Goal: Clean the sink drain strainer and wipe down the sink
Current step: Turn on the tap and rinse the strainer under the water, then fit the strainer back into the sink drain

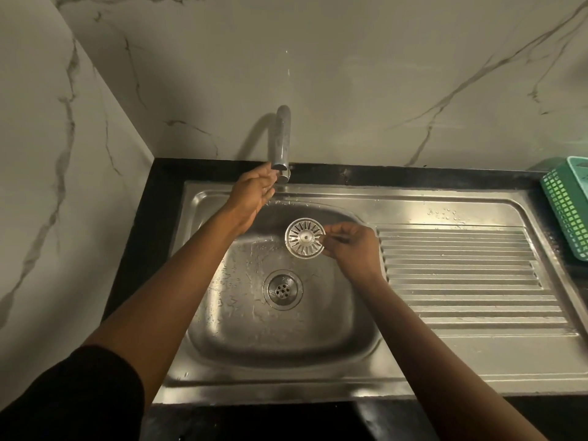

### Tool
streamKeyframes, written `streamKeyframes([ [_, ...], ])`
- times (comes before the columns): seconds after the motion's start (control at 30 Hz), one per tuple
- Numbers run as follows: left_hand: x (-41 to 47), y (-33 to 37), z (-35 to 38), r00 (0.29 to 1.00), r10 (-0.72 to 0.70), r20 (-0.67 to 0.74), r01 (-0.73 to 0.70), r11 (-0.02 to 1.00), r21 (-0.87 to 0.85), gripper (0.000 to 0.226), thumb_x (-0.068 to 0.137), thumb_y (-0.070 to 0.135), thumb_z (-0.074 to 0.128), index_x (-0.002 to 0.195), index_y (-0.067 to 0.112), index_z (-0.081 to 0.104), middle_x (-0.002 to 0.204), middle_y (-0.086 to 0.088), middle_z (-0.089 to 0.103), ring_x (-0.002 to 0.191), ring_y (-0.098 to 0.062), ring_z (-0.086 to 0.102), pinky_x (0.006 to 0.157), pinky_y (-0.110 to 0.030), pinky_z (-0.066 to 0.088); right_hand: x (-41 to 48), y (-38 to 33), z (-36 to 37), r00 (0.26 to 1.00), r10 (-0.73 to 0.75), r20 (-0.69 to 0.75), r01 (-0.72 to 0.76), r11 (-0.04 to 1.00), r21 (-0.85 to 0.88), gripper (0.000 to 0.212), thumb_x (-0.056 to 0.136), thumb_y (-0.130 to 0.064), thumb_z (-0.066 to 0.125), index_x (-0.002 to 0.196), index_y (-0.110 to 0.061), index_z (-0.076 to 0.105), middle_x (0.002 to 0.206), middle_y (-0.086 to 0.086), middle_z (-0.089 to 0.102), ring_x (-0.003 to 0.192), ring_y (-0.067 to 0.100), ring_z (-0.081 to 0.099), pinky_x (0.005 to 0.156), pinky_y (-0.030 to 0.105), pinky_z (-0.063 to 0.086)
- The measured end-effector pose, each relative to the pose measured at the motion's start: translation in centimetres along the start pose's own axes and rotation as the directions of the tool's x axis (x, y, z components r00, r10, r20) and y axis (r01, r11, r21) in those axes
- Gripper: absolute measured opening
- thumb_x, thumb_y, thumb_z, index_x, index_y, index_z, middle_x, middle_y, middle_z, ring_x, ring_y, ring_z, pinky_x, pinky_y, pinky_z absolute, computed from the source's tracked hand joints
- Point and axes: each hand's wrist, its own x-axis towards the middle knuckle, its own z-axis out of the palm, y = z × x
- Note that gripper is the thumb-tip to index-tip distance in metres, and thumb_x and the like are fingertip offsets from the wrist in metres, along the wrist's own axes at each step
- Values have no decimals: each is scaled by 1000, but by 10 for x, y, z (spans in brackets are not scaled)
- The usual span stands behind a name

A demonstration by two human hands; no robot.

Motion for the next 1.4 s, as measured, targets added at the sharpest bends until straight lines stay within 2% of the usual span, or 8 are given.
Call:
streamKeyframes([
  [0.1, -16, -15, -8, 998, 11, 55, -15, 998, 64, 47, 109, 7, 43, 156, 9, 43, 155, -7, 55, 143, -19, 50, 122, -38, 37, 1, -1, -1, 999, -46, -5, 46, 997, -61, 30, 88, -6, 79, 78, -34, 75, 78, -15, 79, 73, 8, 78, 69, 30, 66],
  [0.33, -62, -66, -26, 996, -79, 52, 69, 984, 167, 30, 110, 28, 49, 129, 19, 70, 116, 2, 80, 111, -17, 76, 101, -37, 58, 5, -2, 4, 998, -64, 16, 64, 998, -8, 30, 89, -5, 79, 78, -32, 76, 76, -14, 79, 70, 9, 78, 61, 24, 63],
  [0.53, -76, -91, -43, 984, -82, -159, 107, 982, 153, 24, 108, 20, 51, 110, 21, 75, 113, -6, 79, 107, -26, 75, 94, -36, 58, 8, 20, 19, 980, 148, 131, -173, 964, 203, 23, 84, -2, 81, 79, -24, 83, 83, 6, 81, 75, 21, 76, 74, 39, 65],
  [0.63, -78, -99, -46, 972, -125, -200, 153, 979, 132, 19, 105, 15, 57, 104, 19, 76, 112, -11, 78, 99, -26, 73, 89, -35, 59, 8, 42, 32, 966, 242, 94, -254, 956, 147, 20, 83, 1, 82, 78, -18, 79, 80, 6, 80, 75, 21, 77, 72, 39, 65],
  [0.87, -86, -130, -43, 969, -214, -127, 237, 950, 203, 21, 102, 5, 63, 118, -1, 74, 107, -21, 78, 95, -35, 79, 77, -30, 65, 9, 78, 60, 927, 373, 31, -374, 925, 63, 12, 79, 7, 80, 85, -3, 77, 79, 13, 79, 71, 26, 79, 64, 36, 66],
  [1.07, -77, -161, -37, 941, -195, -278, 258, 942, 213, 12, 93, 2, 74, 102, -4, 77, 95, -21, 78, 73, -27, 78, 65, -29, 66, 14, 105, 80, 912, 406, 51, -408, 913, 23, 10, 83, 9, 76, 89, 1, 74, 83, 17, 77, 70, 26, 78, 63, 36, 65],
  [1.2, -65, -182, -38, 918, -185, -351, 280, 929, 241, 3, 90, 1, 78, 93, 0, 79, 93, -18, 79, 79, -32, 80, 70, -38, 67, 19, 124, 90, 899, 436, 41, -436, 900, -12, 14, 83, 6, 77, 82, -8, 76, 75, 10, 76, 65, 23, 76, 59, 32, 63],
  [1.4, -49, -213, -36, 905, -201, -375, 341, 870, 356, 5, 87, 1, 81, 88, 6, 81, 89, -13, 80, 75, -25, 79, 71, -42, 68, 29, 160, 97, 886, 464, 2, -456, 871, -185, 13, 83, -3, 80, 86, -15, 81, 72, 2, 74, 67, 18, 71, 69, 31, 61],
])
